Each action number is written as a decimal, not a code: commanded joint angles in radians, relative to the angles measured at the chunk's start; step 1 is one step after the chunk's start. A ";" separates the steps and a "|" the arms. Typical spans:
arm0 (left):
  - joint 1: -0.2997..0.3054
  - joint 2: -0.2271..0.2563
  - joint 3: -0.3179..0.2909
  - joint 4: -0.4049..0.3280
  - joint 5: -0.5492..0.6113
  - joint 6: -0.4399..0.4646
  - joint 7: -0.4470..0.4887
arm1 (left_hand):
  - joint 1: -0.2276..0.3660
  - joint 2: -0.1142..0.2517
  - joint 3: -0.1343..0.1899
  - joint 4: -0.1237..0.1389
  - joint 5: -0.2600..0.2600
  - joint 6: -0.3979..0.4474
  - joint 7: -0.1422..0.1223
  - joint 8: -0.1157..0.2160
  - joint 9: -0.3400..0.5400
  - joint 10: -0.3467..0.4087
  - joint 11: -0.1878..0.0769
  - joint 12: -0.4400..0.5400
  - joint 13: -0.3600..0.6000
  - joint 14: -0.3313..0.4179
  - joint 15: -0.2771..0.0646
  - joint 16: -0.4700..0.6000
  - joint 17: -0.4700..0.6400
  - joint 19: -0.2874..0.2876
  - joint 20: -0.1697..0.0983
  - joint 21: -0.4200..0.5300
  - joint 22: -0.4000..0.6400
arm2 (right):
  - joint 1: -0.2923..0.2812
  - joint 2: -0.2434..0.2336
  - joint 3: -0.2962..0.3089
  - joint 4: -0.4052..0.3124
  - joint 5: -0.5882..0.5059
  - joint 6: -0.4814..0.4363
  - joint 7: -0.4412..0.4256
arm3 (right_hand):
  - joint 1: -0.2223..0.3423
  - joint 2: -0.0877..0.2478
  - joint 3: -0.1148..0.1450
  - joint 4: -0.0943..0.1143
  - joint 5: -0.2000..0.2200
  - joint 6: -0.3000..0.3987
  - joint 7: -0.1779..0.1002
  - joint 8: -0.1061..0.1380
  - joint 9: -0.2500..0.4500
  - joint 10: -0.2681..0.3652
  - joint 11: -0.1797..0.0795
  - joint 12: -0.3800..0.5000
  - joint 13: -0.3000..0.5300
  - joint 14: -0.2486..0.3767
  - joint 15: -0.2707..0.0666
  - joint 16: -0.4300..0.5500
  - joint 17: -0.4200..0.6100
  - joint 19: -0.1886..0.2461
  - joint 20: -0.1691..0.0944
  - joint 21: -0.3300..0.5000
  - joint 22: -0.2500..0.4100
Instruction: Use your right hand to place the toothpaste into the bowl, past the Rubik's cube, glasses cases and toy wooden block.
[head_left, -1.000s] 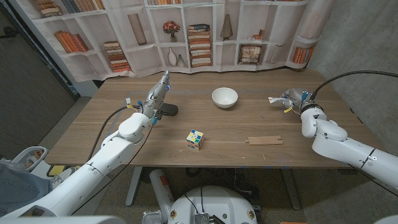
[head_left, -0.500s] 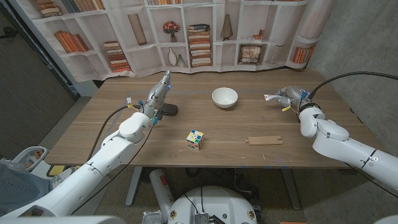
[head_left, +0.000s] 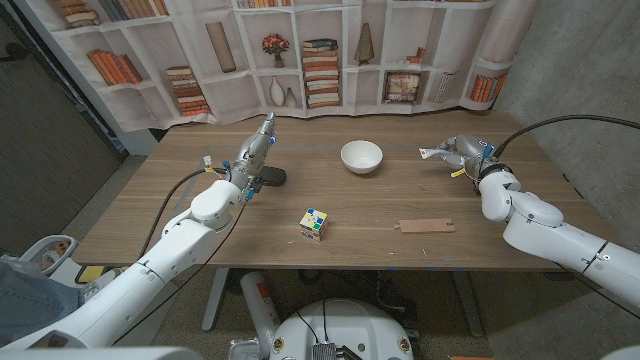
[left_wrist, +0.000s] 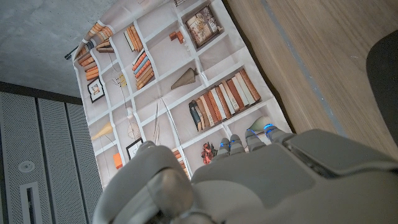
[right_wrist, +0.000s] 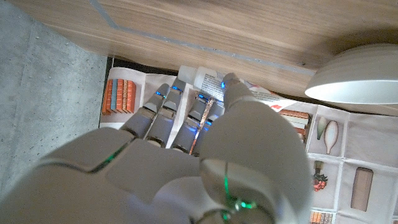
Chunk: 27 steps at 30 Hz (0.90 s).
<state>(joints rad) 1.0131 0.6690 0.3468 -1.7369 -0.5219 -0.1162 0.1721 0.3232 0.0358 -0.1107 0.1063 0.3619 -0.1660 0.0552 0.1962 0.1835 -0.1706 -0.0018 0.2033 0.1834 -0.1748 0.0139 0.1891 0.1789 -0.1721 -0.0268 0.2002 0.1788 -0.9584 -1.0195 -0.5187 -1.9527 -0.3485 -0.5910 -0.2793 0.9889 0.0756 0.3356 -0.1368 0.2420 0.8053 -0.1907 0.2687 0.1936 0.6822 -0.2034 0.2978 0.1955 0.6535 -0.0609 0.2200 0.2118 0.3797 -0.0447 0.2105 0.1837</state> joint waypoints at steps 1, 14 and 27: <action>0.016 0.012 -0.016 -0.013 -0.005 -0.004 0.002 | 0.004 0.008 -0.005 0.001 0.005 0.001 -0.003 0.001 0.004 -0.009 -0.004 -0.002 0.002 -0.060 0.000 -0.001 0.003 -0.187 0.001 0.000 0.005 | -0.002 0.005 0.008 -0.025 -0.021 0.023 0.003 | 0.006 0.001 0.006 0.000 -0.003 0.003 0.001 0.000 0.003 -0.005 -0.002 0.000 -0.001 0.001 -0.153 -0.001 0.005 -0.001 -0.066 -0.002 0.002; 0.030 0.023 -0.028 -0.024 -0.006 -0.009 0.003 | 0.005 0.010 -0.009 0.001 0.004 0.001 -0.002 0.001 0.004 -0.009 -0.004 -0.001 0.002 -0.060 0.000 -0.001 0.003 -0.187 -0.003 0.000 0.005 | 0.016 0.020 0.002 -0.039 -0.048 0.037 0.027 | 0.007 0.004 0.008 0.001 -0.005 0.005 0.001 -0.003 0.004 -0.003 -0.002 -0.001 -0.001 0.001 -0.153 -0.003 0.006 -0.002 -0.066 -0.002 0.002; 0.038 0.023 -0.037 -0.023 -0.007 -0.024 0.001 | 0.006 0.011 -0.013 0.001 0.004 0.002 -0.001 0.001 0.004 -0.009 -0.003 -0.001 0.002 -0.059 0.000 -0.001 0.003 -0.187 -0.003 0.000 0.005 | 0.019 0.038 0.001 -0.048 -0.068 0.052 0.031 | 0.007 0.006 0.010 0.002 -0.009 0.007 0.003 -0.005 0.004 0.000 -0.001 -0.002 -0.001 0.003 -0.153 -0.003 0.007 -0.001 -0.066 -0.002 0.001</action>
<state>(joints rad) 1.0447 0.6904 0.3171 -1.7607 -0.5274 -0.1282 0.1754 0.3272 0.0398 -0.1178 0.1073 0.3619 -0.1660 0.0552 0.1962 0.1835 -0.1706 -0.0017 0.2033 0.1834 -0.1748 0.0139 0.1891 0.1789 -0.1721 -0.0267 0.2002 0.1788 -0.9436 -0.9965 -0.5146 -1.9902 -0.3981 -0.5477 -0.2544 0.9887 0.0754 0.3386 -0.1336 0.2351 0.8054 -0.1907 0.2680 0.1934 0.6822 -0.2033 0.2978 0.1956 0.6537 -0.0609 0.2200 0.2166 0.3797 -0.0447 0.2106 0.1837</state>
